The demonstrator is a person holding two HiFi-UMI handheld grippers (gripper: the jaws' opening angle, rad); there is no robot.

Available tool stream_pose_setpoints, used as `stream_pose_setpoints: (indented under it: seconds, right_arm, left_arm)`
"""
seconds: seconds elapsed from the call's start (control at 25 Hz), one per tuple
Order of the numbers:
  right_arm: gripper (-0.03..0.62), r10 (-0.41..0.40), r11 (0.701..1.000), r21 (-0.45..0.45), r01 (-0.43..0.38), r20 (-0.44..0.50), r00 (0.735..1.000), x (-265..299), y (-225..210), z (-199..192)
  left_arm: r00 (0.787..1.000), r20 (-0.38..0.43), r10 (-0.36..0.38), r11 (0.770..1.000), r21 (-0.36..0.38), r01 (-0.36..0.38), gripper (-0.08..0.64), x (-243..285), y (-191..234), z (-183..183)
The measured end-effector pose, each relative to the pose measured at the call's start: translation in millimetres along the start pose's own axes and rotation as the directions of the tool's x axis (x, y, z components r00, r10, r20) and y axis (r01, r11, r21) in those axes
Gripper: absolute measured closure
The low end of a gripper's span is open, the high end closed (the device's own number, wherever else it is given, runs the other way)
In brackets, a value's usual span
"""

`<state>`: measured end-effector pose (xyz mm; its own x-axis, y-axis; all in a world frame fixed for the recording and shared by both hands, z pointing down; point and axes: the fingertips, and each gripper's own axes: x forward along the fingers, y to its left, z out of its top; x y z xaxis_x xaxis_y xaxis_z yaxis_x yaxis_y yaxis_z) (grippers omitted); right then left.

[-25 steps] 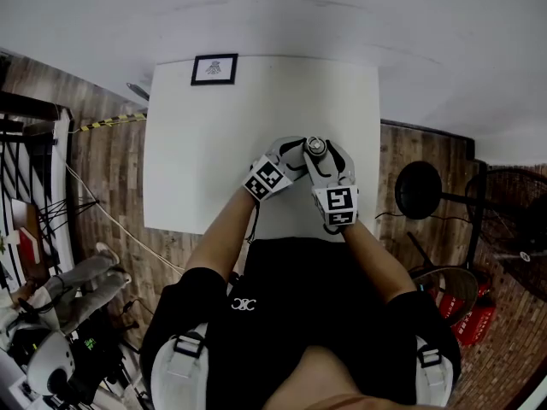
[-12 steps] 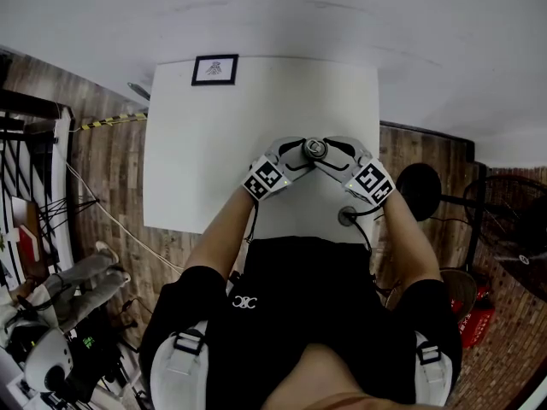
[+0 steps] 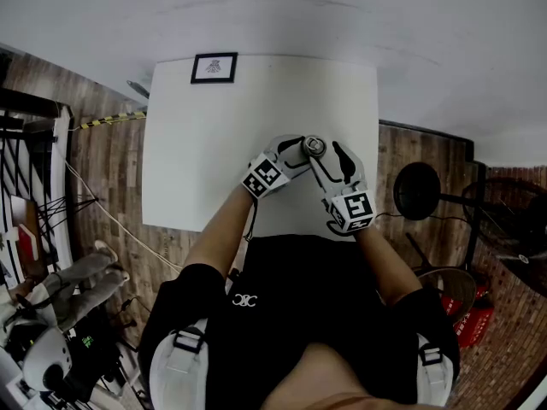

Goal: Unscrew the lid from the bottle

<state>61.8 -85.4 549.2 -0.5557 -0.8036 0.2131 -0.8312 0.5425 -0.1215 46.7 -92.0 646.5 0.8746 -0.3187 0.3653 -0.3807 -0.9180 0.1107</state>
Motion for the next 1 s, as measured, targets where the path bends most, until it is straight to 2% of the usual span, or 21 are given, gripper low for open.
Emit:
stream_pose_setpoints:
  seconds: [0.12,0.24,0.4,0.48,0.6,0.68,0.8,0.88,1.0]
  right_arm:
    - [0.354,-0.114,0.988,-0.11,0.107,-0.065,0.991,11.5,4.6,-12.9]
    - [0.344,-0.194,0.974,-0.133,0.184,-0.064,0.979,24.1,0.9,-15.4]
    - [0.344,-0.205,0.975,-0.103,0.198,-0.07,0.976,34.2,-1.6,-24.4]
    - [0.344,-0.184,0.981,-0.079,0.179,-0.054,0.982,33.9,-1.8,-23.6]
    - [0.34,-0.149,0.984,-0.102,0.145,-0.032,0.988,34.0,-0.9,-19.6]
    - [0.334,-0.093,0.988,-0.127,0.087,-0.042,0.995,35.3,0.1,-25.1]
    - [0.334,0.073,0.981,-0.172,-0.085,-0.075,0.994,38.4,5.8,-27.5]
    - [0.334,0.193,0.96,-0.183,-0.211,-0.114,0.975,40.2,8.4,-29.0]
    - [0.334,0.355,0.904,-0.184,-0.385,-0.177,0.918,39.7,10.3,-30.7]
  left_arm:
    - [1.0,-0.002,0.004,1.0,0.002,-0.004,0.218,0.4,0.4,0.3]
    - [1.0,-0.006,0.007,1.0,0.0,-0.007,0.218,0.6,1.7,-0.5]
    - [1.0,-0.004,0.004,1.0,-0.002,-0.004,0.218,-0.1,0.2,-0.5]
    - [1.0,-0.002,0.002,1.0,0.001,-0.002,0.218,0.0,-1.2,0.8]
    - [1.0,-0.001,-0.002,1.0,0.005,0.002,0.218,-0.5,-1.0,0.2]
    - [1.0,0.001,-0.004,1.0,0.005,0.004,0.218,-0.4,-0.2,-0.5]
    - [1.0,0.005,-0.006,1.0,0.005,0.006,0.218,-0.5,1.1,-1.3]
    - [1.0,0.008,-0.007,1.0,0.004,0.007,0.218,-0.5,2.5,-1.7]
    - [1.0,0.011,-0.008,1.0,0.004,0.008,0.218,0.1,2.3,-0.6]
